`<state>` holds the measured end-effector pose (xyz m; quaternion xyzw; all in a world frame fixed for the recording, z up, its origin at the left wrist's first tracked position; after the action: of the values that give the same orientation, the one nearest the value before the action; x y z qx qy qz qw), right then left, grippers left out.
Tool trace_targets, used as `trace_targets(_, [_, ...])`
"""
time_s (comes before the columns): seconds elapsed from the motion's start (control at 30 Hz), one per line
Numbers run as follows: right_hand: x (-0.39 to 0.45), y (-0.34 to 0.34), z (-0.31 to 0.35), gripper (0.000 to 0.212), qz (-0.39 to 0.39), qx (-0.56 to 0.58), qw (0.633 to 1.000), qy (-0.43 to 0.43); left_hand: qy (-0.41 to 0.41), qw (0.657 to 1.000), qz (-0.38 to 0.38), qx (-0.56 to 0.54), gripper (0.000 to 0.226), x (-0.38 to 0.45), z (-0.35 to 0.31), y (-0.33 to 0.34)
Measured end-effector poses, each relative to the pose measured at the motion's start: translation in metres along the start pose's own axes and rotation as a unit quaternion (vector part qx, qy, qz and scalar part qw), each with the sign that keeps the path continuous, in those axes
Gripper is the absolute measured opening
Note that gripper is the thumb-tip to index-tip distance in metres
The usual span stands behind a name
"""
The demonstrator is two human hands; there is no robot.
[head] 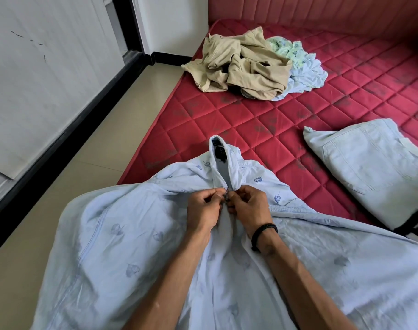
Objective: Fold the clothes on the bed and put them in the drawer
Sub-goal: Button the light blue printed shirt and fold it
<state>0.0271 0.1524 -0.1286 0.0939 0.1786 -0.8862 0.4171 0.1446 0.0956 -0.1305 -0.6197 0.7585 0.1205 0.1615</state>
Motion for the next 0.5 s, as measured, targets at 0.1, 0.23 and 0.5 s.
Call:
trace_targets(0.1, [0.0017,0.0000,-0.0019,0.025,0.014,0.052,0.998,0.011,-0.006,1.000,0.000,-0.016,0.011,-0.0004,-0.0005,-0.0001])
trace_targets(0.23, [0.0000,0.0016,0.0005,0.025,0.042,0.069,0.997,0.006,-0.018,1.000,-0.007,-0.018,0.008,-0.0040,-0.0025,-0.0007])
trace_targets(0.5, [-0.0032,0.0020,0.0041,0.028,0.012,-0.125,0.989,-0.076,-0.025,0.999,-0.024,-0.016,0.018,-0.0080,-0.0084,-0.0041])
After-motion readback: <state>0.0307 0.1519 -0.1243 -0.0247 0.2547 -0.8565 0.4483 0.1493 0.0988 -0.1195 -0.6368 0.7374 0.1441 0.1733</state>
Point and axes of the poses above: each hand's wrist, its own x-axis towards the middle knuckle, its own y-axis out of the palm, z = x × y, the point moved 3 cm from there along x, towards the middle knuckle, and after that the axes turned 1 degree about -z, right-handed, at the moved point
